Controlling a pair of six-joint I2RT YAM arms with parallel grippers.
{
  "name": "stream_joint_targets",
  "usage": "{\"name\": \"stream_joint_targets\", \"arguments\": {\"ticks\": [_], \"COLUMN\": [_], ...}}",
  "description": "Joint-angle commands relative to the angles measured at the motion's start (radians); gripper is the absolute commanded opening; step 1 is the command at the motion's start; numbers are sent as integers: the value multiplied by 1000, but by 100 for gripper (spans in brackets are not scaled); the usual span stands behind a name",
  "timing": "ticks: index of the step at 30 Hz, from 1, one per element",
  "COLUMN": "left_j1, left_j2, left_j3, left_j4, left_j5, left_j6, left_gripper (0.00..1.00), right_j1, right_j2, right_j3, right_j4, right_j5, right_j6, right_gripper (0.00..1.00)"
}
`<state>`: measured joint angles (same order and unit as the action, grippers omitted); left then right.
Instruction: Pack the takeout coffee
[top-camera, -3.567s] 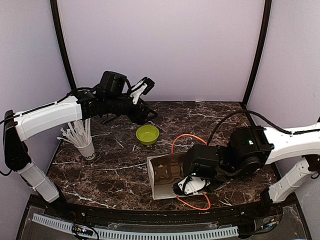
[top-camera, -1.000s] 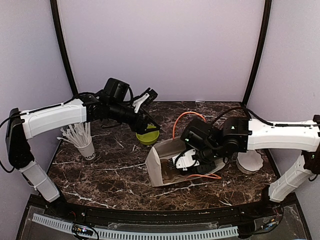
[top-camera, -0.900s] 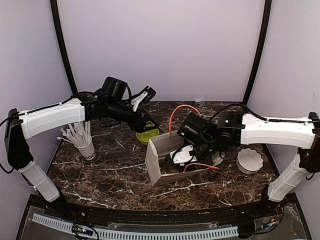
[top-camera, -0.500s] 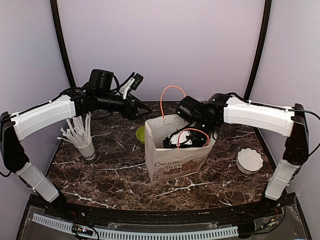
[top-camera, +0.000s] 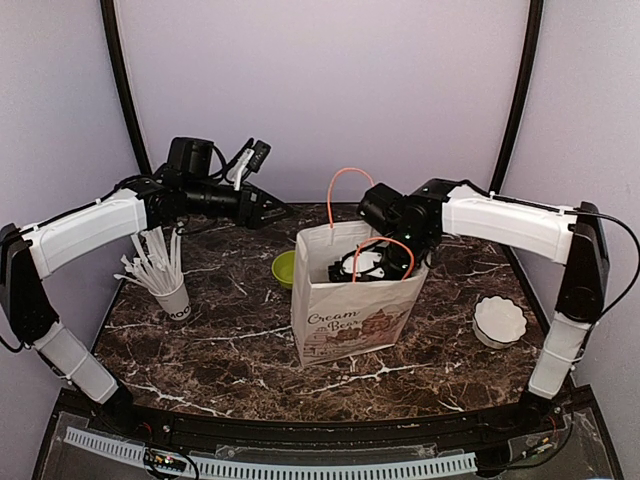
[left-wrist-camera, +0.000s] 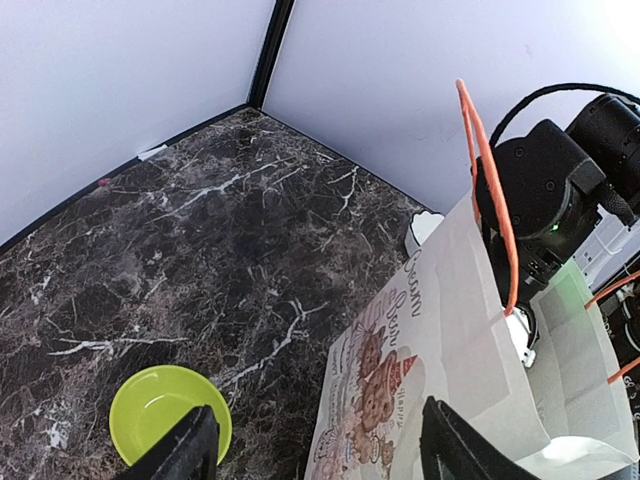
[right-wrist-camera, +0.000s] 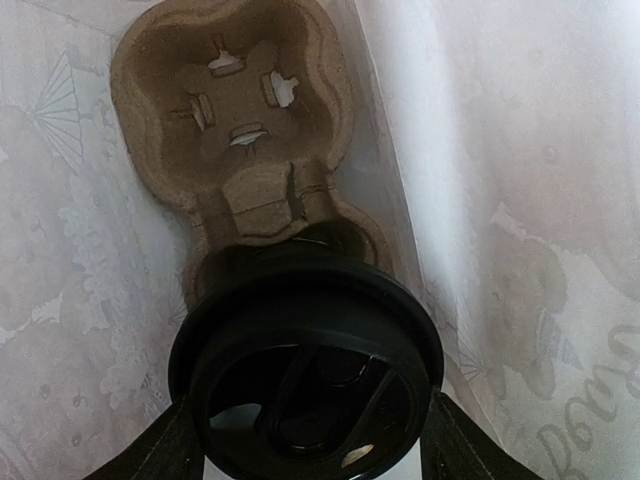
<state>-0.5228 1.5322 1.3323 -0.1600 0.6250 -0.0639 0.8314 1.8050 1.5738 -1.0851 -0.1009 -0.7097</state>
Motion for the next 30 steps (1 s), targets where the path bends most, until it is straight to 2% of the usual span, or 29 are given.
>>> {"name": "stream_joint_targets", "arguments": {"ticks": [1, 5, 10, 17, 20, 25, 30], "left_j1": [13, 18, 22, 27, 27, 27, 21], "left_j2": [-27, -23, -21, -20, -22, -69, -69], "left_j3": [-15, -14, -13, -5, 14, 14, 72], "left_j4": [28, 30, 33, 12, -34, -42, -76], "left_j5": [24, 35, 44, 71, 151, 198, 241], "left_j6": [-11, -18, -25, -10, 44, 99, 100], "left_gripper": [72, 72, 72, 73, 73, 76, 77], "right_j1": [10, 45, 53, 58, 59, 60, 59], "right_j2": [0, -66, -51, -44, -48, -65, -81], "right_j3": [-163, -228, -172, 34, 102, 124, 143], "right_j4": [143, 204, 124, -55, -111, -128, -143], "right_j5": [181, 234, 182, -19, -59, -83, -78], "right_j6": [51, 73, 89, 52, 42, 50, 42], "right_gripper": [24, 27, 36, 62, 72, 78, 80]}}
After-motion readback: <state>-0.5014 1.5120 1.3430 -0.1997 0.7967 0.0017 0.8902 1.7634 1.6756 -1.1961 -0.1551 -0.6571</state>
